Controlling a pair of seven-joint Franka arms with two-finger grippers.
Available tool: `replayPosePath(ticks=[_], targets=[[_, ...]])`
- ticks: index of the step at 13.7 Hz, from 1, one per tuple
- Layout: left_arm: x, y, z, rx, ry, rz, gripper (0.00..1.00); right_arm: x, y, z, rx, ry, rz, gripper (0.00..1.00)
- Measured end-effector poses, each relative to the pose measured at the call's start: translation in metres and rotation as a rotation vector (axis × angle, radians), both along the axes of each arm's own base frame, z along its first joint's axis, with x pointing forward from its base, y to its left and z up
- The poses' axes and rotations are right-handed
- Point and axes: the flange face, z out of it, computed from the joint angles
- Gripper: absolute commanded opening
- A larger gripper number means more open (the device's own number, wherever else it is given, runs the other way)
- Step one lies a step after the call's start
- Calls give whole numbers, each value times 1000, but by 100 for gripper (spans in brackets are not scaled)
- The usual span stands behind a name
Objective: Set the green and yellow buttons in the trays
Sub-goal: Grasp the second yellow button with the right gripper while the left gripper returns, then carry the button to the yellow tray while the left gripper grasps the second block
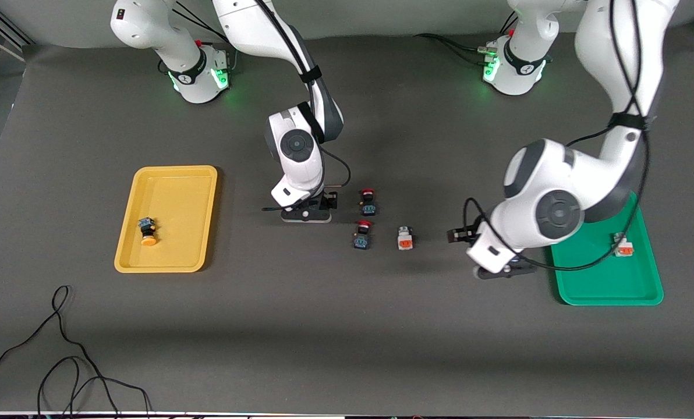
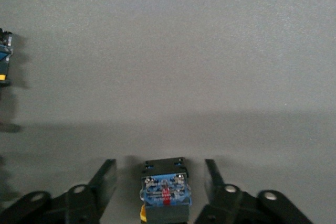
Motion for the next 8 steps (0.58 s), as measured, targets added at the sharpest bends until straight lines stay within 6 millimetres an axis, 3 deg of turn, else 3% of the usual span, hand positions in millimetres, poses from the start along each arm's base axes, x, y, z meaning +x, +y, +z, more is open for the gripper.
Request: replayPosePath(ticks=[3,4,8], targets=[[-9,-45,-30,-16,-8,4,76,-2,2,-1,0,3,3,37],[-11,-56,-42,-24,-13,15,76,-2,2,-1,0,3,3,34],[-12,-77,-84,-54,-26,43,76,-2,2,0,1,4,9,33]])
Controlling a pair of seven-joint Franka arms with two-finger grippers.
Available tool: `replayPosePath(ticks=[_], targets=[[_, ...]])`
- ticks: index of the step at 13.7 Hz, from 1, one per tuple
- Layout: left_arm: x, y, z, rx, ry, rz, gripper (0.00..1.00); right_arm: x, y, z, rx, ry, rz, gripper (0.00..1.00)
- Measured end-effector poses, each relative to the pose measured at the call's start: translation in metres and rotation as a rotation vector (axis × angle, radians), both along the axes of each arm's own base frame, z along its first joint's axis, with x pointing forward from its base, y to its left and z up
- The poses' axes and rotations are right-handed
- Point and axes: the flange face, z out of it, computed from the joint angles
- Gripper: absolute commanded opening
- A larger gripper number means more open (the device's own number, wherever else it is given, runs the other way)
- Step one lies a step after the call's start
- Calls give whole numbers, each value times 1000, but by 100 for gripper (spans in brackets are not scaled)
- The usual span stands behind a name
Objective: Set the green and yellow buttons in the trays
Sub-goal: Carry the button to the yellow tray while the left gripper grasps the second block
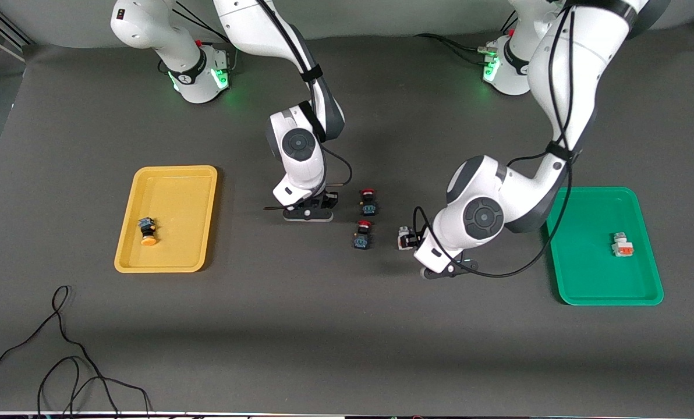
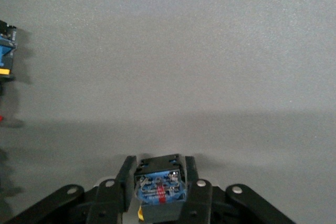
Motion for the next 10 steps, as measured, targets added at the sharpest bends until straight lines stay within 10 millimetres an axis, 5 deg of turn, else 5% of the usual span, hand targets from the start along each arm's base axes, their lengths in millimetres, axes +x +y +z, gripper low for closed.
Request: replayPosePath(ticks=[3,6,7,10], targets=[[-3,-9,-20,-7,-2,-7,76,10,-5,22,8,39,10,33],[-9,-19,-37,0,-5,-29,80,36,-22,91,55,104,-2,33],[-10,-22,-44,4,-12,-29,100,44,-27,118,72,132,-6,33],[-15,-33,-64,33,-44,-28,100,66,-53,199,105,187,57,33]])
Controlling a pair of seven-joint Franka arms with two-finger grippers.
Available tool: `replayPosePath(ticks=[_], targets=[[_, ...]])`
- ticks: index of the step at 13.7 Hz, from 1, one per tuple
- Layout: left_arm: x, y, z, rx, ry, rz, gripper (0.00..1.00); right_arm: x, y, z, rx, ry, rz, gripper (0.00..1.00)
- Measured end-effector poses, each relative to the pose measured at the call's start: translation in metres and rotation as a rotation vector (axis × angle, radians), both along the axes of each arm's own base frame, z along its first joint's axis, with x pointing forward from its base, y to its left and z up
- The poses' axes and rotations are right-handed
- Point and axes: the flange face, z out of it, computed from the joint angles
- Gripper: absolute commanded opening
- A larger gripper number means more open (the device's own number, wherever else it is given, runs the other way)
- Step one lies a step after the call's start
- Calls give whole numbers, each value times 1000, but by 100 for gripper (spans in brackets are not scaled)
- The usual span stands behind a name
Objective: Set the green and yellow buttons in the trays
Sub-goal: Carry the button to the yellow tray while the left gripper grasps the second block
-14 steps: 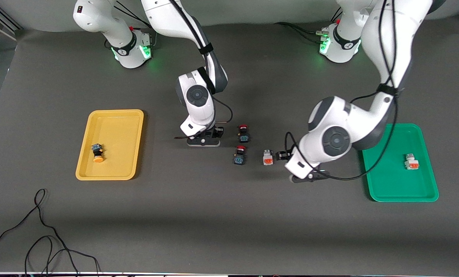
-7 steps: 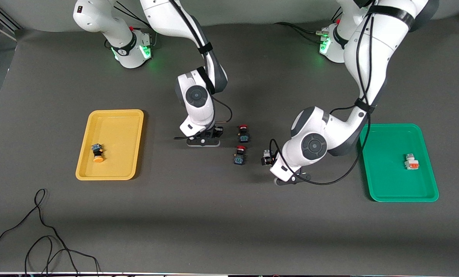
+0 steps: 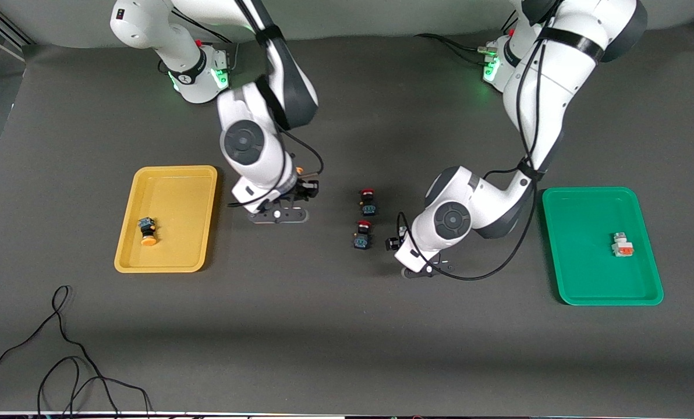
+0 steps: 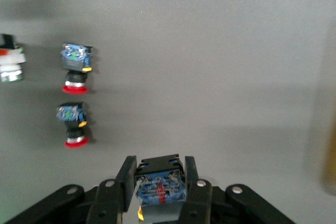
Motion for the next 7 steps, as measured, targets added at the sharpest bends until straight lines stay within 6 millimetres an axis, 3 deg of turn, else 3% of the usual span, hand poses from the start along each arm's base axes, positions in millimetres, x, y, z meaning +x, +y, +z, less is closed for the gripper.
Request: replayPosePath(ticks=[2,4,7], targets=[[-2,-3,-6,11,-5,-4,100,23,-55,35,-15,-19,108,32],[-2,-3,-6,15,-7,-6,100,44,-128,60,-81,-41,211,32],[-4,-3,-9,18,-4,-9,98,60,-236,80,-98,-42,279,31]])
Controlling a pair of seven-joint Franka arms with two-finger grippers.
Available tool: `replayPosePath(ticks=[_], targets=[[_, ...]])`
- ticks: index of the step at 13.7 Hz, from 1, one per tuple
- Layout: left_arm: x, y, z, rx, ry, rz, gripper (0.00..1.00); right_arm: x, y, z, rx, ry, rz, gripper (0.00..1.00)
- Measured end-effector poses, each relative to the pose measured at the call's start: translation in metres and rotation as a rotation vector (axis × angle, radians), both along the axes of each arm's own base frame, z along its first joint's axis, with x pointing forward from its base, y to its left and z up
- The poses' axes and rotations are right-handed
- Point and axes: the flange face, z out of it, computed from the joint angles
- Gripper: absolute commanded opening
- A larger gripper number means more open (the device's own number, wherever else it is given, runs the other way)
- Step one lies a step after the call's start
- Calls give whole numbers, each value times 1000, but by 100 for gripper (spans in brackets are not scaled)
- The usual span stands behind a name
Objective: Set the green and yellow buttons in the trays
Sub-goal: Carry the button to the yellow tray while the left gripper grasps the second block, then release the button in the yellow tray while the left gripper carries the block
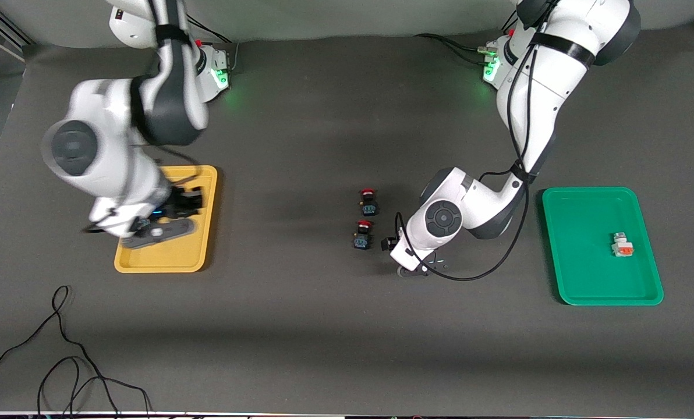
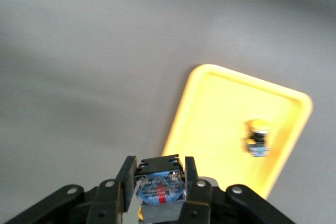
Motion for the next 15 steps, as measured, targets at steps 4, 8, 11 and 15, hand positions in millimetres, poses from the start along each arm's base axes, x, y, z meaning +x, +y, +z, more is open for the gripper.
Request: replayPosePath(ticks=[4,8,11,15], targets=[[-12,-8,-11,12,21,-5,0,5,-95,-33,9,-22,-71,31],[-14,-12,-10,25,27,52,0,-10,-101,-150,91,4,-190,32],[-12,-10,-7,29,24,63,0,-8,-103,-225,71,40,-224,34],[0,-2,33,72,39,79,0,-7,-107,-258,80,60,-255,100]])
